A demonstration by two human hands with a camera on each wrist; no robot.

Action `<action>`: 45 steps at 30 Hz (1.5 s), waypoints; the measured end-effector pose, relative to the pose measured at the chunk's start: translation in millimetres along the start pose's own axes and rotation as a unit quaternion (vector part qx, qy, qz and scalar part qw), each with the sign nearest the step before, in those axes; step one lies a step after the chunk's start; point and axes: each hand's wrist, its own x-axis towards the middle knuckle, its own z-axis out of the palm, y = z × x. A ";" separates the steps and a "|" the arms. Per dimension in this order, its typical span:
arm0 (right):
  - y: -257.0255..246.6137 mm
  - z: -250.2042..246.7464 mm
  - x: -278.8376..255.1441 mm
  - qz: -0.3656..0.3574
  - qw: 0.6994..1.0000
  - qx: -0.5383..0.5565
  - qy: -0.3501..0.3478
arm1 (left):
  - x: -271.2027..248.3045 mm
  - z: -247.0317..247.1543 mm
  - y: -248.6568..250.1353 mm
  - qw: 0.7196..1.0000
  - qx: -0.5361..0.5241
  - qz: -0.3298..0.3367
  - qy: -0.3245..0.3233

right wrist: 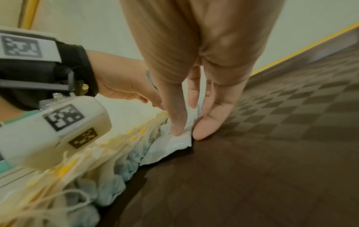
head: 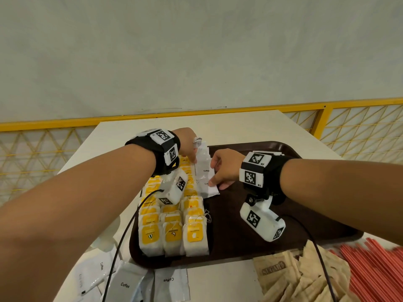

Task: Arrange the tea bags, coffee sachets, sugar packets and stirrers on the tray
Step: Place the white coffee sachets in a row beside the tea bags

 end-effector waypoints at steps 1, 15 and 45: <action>1.1 0.7 -0.4 -0.003 1.000 -0.013 -0.004 | 0.0 0.4 0.4 1.000 0.003 0.001 0.003; 1.9 2.2 5.9 -0.013 0.999 -0.020 0.027 | 1.8 1.7 8.1 0.999 0.014 0.036 -0.002; 2.7 -8.4 17.0 -0.010 0.998 0.041 0.039 | 2.6 -11.7 11.5 0.992 0.101 0.030 -0.063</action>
